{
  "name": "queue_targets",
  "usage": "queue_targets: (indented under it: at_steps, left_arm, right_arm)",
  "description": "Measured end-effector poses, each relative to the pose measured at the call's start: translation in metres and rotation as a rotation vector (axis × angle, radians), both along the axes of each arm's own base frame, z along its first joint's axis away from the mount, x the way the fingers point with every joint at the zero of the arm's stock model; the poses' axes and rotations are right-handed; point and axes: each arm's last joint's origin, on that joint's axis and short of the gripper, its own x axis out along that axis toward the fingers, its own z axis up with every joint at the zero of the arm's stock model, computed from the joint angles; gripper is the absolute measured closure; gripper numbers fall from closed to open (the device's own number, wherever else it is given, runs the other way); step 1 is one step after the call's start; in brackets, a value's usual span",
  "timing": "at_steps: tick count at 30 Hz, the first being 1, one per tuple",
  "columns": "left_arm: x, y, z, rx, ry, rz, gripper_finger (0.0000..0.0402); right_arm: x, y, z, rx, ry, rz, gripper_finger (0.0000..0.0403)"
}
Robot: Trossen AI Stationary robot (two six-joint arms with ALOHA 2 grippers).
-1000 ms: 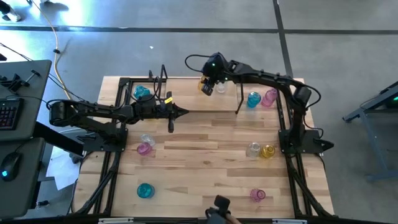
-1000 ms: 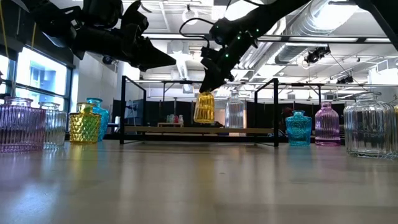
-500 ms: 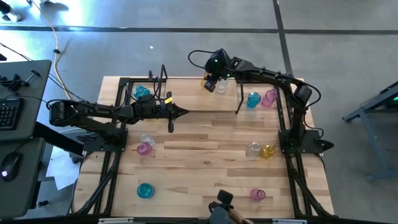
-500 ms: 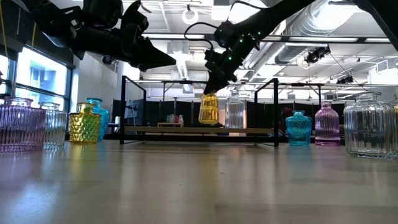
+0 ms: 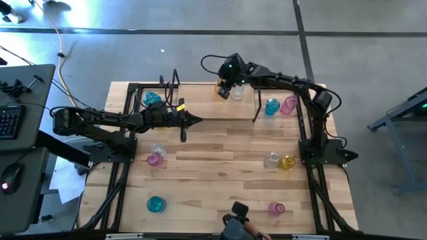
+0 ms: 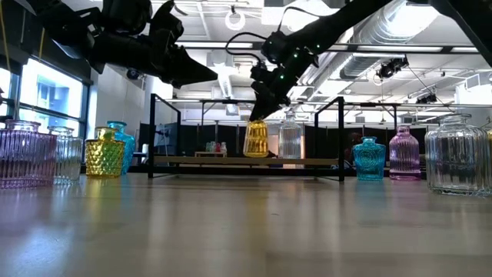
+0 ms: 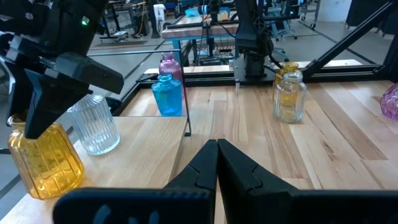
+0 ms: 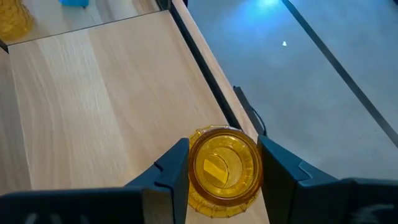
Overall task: Sort vases onto shelf
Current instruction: Put the bottom yellow vase on the shelf
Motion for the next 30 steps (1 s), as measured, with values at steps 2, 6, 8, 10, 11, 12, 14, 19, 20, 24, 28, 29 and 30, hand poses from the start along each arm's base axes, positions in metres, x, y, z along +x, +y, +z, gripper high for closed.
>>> queue_targets:
  at_steps: [2, 6, 8, 10, 11, 12, 14, 19, 20, 24, 28, 29, 30]
  left_arm:
    - [0.0001, 0.0, 0.0004, 0.001, -0.003, 0.0, 0.0401]
    - [0.0001, -0.0002, 0.0002, 0.001, -0.002, -0.001, 0.0401]
    - [0.0001, -0.0003, 0.0003, 0.001, -0.003, -0.001, 0.0401]
    - [0.0001, -0.0003, 0.0003, 0.001, -0.003, -0.001, 0.0402]
    - [0.0001, -0.0003, 0.0003, 0.001, -0.003, -0.001, 0.0402]
    - [0.0001, -0.0003, 0.0003, 0.001, -0.003, -0.001, 0.0401]
    - [0.0001, -0.0003, 0.0001, 0.0, -0.001, -0.001, 0.0401]
    - [0.0001, -0.0003, 0.0002, 0.0, -0.001, -0.001, 0.0401]
    - [0.0001, -0.0003, 0.0001, 0.0, -0.001, -0.001, 0.0402]
    - [0.0001, -0.0003, 0.0001, 0.0, -0.001, -0.001, 0.0401]
    - [0.0001, -0.0003, 0.0001, 0.0, -0.001, -0.001, 0.0402]
    - [0.0001, -0.0003, 0.0002, 0.0, -0.001, -0.001, 0.0402]
    - [0.0001, -0.0003, 0.0001, 0.0, -0.001, -0.001, 0.0402]
  right_arm:
    - [0.0001, -0.0007, -0.0016, 0.002, 0.004, -0.002, 0.0283]
    - [0.0, -0.0019, -0.0048, 0.009, 0.015, -0.004, 0.0271]
    - [0.0008, -0.0022, -0.0056, 0.011, 0.012, -0.001, 0.0266]
    - [0.0007, -0.0021, -0.0057, 0.012, 0.014, -0.001, 0.0264]
    - [0.0008, -0.0021, -0.0057, 0.012, 0.013, -0.001, 0.0263]
    - [0.0008, -0.0021, -0.0056, 0.012, 0.012, -0.001, 0.0262]
    - [0.0009, -0.0021, -0.0055, 0.015, 0.009, -0.005, 0.0261]
    - [0.0009, -0.0022, -0.0055, 0.015, 0.008, -0.006, 0.026]
    - [0.001, -0.0022, -0.0054, 0.015, 0.007, -0.006, 0.026]
    - [0.001, -0.0022, -0.0057, 0.015, 0.007, -0.006, 0.0255]
    - [0.001, -0.0021, -0.0058, 0.019, 0.007, -0.006, 0.0228]
    - [0.0009, -0.0023, -0.0061, 0.019, 0.009, -0.015, 0.022]
    - [0.0006, -0.0025, -0.0067, 0.017, 0.015, -0.025, 0.0211]
